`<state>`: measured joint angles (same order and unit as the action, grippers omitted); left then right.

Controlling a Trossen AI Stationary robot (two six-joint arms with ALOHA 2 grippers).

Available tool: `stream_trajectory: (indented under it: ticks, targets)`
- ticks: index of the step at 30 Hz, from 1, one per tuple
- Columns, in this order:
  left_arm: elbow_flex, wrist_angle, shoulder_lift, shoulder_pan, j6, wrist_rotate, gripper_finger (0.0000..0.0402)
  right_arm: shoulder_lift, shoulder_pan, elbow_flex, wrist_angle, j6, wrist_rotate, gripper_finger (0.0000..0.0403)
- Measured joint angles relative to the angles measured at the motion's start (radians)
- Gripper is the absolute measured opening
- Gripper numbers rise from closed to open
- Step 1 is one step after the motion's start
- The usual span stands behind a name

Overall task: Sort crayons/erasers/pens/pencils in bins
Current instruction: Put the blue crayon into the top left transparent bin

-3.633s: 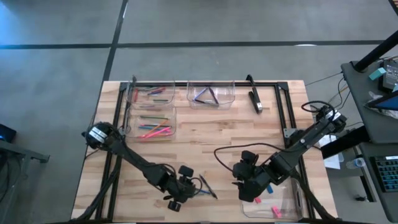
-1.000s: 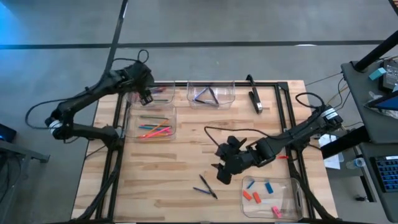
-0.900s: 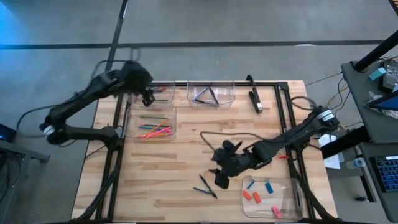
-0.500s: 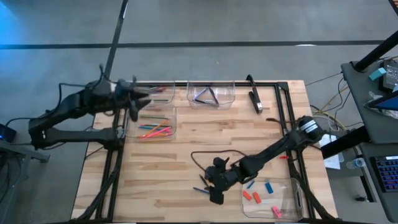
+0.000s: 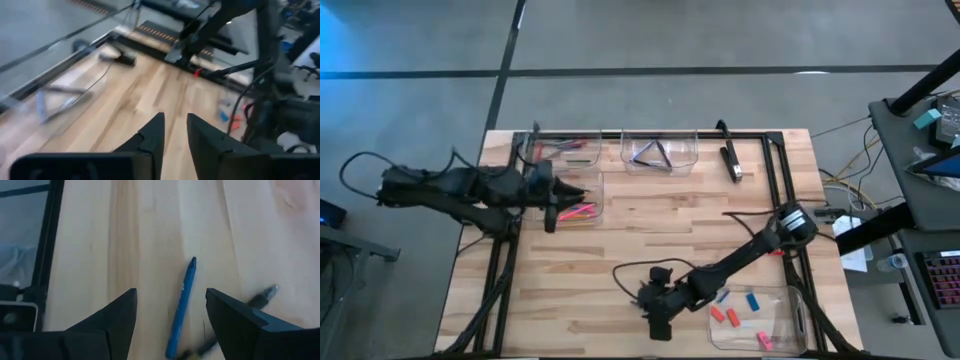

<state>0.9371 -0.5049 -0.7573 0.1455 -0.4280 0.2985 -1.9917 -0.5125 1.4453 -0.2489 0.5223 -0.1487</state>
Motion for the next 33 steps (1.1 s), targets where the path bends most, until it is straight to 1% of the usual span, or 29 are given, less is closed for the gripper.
stream_trajectory:
  ticks: [4,8,12,17,26,33]
  targets:
    - [0.015,0.113,-0.062,0.041,0.052,0.014,0.0049,-0.057,0.000,0.050,-0.002,-0.006,0.000,0.0226]
    - [0.029,0.109,-0.128,0.046,0.060,0.016,0.0043,-0.103,0.000,0.071,-0.009,0.004,0.000,0.0226]
    - [0.034,0.111,-0.157,0.047,0.048,-0.003,0.0042,-0.125,0.002,0.075,-0.030,0.071,-0.009,0.0214]
    - [0.034,0.109,-0.177,0.047,0.042,-0.008,0.0042,-0.146,0.002,0.078,-0.071,0.079,-0.023,0.0173]
    - [0.033,0.148,-0.182,0.047,0.042,-0.009,0.0042,-0.180,0.001,0.076,-0.074,-0.048,-0.034,0.0074]
    - [0.033,0.157,-0.183,0.046,0.041,-0.009,0.0042,-0.165,0.002,0.073,-0.056,-0.060,-0.030,0.0034]
